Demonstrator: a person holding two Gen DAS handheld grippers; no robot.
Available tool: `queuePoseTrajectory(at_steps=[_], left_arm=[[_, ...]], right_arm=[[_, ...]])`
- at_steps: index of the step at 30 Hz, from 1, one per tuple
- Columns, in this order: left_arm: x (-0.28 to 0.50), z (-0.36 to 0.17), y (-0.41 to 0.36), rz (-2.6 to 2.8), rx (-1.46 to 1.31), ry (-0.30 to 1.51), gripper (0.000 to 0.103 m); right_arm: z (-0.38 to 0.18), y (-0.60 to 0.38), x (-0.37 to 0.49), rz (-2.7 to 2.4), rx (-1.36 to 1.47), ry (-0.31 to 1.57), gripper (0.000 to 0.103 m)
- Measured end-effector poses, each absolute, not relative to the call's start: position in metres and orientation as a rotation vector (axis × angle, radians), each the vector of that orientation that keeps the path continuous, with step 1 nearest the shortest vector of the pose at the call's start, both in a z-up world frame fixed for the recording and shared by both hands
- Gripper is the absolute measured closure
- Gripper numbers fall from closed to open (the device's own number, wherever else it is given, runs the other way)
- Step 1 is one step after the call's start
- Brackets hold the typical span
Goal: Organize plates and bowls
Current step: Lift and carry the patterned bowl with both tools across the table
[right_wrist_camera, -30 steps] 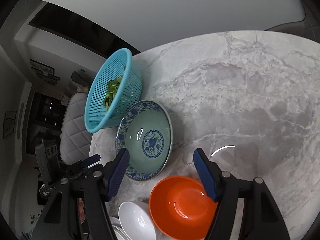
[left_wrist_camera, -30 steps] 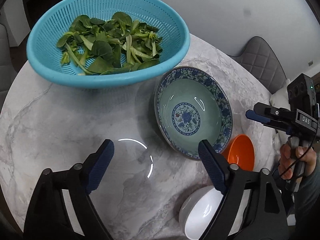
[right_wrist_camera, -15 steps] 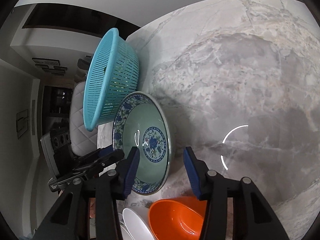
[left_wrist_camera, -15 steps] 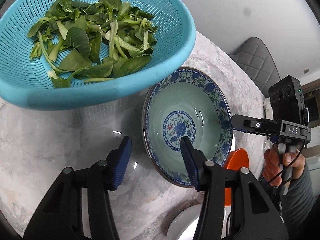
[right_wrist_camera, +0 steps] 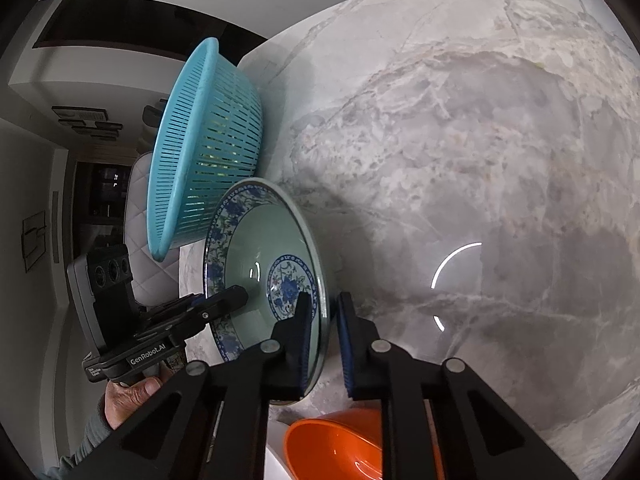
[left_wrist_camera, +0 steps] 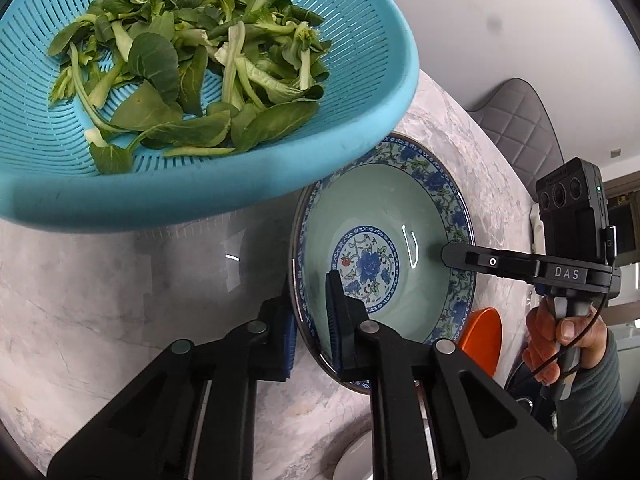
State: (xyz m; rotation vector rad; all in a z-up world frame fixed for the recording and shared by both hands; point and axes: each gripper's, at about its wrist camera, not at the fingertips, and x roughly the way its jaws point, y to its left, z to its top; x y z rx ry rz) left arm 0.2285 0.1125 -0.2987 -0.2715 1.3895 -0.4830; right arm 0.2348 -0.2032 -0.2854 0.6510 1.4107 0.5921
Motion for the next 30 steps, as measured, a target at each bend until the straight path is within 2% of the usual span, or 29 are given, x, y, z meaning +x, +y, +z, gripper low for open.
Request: queuePoseTrajectory(at_steps=[18,30], left_arm=[[0.231,-0.283,0.106,-0.470,-0.260,1.379,0.095],[0.196,-0.216,0.082,-0.542,-0.222,1.318,0.095]], right_arm=[[-0.272,-0.206,0.225,0.560,0.635,1.390,0.091],[-0.220,-0.226,0.184,0.544,0.631,1.311,0.091]])
